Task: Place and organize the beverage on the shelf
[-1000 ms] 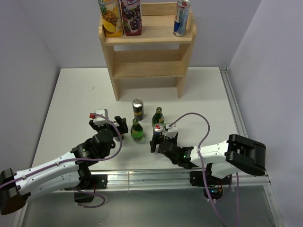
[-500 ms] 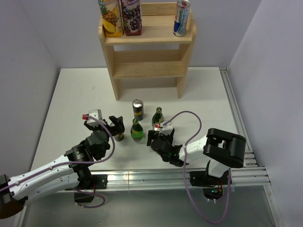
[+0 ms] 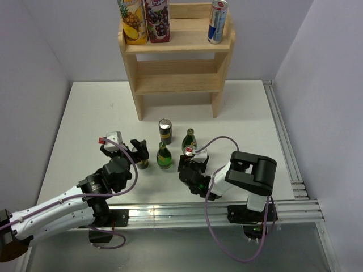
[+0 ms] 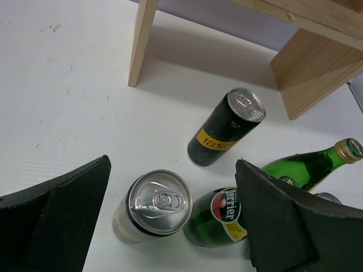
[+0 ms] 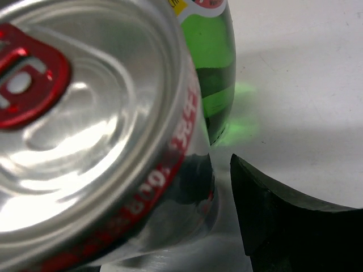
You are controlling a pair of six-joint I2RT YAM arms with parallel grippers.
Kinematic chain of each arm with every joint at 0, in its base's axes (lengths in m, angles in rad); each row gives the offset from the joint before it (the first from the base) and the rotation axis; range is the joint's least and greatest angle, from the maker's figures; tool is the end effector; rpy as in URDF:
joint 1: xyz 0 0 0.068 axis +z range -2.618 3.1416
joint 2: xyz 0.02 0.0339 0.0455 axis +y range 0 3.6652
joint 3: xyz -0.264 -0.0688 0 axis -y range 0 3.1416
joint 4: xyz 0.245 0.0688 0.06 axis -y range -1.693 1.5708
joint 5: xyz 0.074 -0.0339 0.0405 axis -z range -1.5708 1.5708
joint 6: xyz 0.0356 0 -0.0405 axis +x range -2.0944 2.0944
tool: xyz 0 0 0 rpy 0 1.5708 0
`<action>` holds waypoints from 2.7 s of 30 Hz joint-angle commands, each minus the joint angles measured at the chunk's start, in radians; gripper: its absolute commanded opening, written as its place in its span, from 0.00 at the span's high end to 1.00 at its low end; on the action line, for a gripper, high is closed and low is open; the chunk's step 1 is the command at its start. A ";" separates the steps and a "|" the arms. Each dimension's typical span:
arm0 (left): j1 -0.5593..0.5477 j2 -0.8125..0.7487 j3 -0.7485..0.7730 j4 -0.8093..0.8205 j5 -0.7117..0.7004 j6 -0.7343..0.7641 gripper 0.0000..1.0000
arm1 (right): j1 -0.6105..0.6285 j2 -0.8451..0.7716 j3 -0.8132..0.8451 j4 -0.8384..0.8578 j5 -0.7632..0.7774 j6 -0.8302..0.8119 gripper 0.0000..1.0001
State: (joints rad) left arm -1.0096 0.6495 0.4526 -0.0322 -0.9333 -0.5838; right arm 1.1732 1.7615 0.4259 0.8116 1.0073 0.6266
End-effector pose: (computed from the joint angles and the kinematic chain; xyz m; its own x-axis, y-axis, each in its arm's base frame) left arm 0.1064 -0.1155 0.2625 -0.1490 -0.3794 -0.9132 0.0063 0.9231 -0.3845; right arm 0.1308 0.2336 0.1019 -0.2795 0.1433 -0.9494 -0.0557 0.9847 0.1651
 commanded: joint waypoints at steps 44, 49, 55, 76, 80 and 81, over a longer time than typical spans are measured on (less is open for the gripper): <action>-0.006 -0.036 -0.032 -0.006 -0.019 -0.017 0.01 | -0.339 -0.335 1.358 -1.011 -0.297 -0.649 1.00; -0.006 -0.054 -0.037 -0.018 -0.019 -0.025 0.01 | -0.453 -0.217 1.527 -1.036 -0.358 -0.631 1.00; -0.006 -0.083 -0.025 -0.052 -0.013 -0.033 0.01 | -0.520 -0.053 1.731 -1.065 -0.389 -0.604 1.00; -0.006 -0.099 -0.019 -0.064 -0.010 -0.031 0.01 | -0.575 0.185 1.984 -0.994 -0.411 -0.671 1.00; -0.006 -0.096 -0.015 -0.066 -0.009 -0.030 0.01 | -0.578 0.213 1.984 -0.991 -0.421 -0.665 1.00; -0.006 -0.093 -0.015 -0.064 -0.009 -0.030 0.01 | -0.580 0.219 1.984 -0.991 -0.421 -0.663 1.00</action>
State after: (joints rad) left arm -1.0096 0.5591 0.4171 -0.0963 -0.9405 -0.6140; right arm 0.6014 1.9759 2.3581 -0.2695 0.6052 -0.0242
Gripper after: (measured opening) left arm 0.994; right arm 0.621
